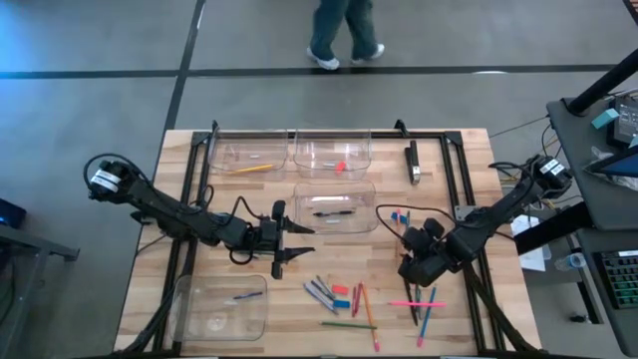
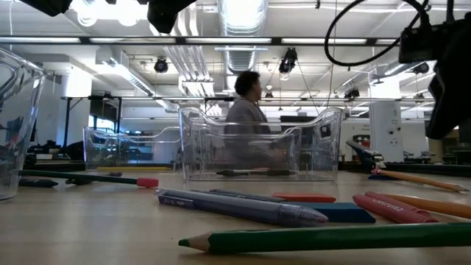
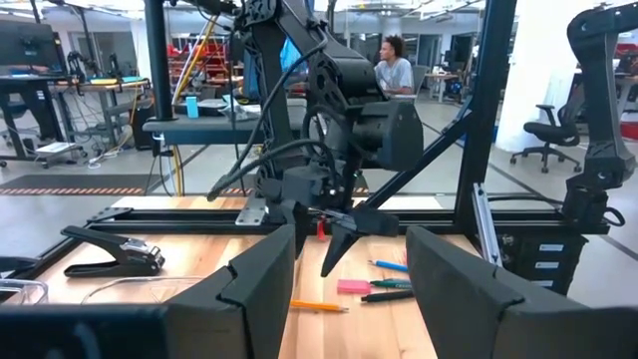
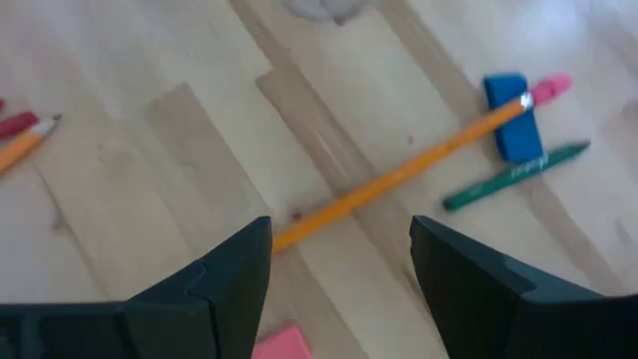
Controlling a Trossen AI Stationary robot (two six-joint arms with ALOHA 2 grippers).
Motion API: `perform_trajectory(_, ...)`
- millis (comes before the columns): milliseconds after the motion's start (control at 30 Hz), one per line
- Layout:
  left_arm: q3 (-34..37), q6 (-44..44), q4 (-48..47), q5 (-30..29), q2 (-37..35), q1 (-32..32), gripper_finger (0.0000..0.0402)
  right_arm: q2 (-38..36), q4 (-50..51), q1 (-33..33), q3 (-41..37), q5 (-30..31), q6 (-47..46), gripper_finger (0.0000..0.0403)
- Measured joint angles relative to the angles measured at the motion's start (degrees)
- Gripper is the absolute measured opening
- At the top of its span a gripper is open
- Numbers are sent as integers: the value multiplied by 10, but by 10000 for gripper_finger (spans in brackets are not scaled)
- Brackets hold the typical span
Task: Sort crayons/erasers/pens/pencils in bins
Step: Put the top green crayon into the bottom transparent bin
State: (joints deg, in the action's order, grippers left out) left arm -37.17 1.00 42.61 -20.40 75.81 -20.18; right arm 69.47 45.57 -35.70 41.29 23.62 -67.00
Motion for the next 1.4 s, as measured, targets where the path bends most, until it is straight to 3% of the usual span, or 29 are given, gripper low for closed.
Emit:
perform_trajectory(200,0,1,0,0,0,1,178,0,1,1,-46,16,-98,228)
perform_trajectory(367,-2,1,1,0,0,2,178,-4,2,41,-82,18,-130,228)
perform_trajectory(567,-2,2,2,0,0,2,178,-7,-6,103,-108,19,-123,228)
perform_trajectory(800,0,2,3,0,0,2,178,-8,-98,149,-136,-6,-68,228)
perform_trajectory(1400,-1,2,1,0,0,2,178,-10,-108,157,-179,-9,-117,212)
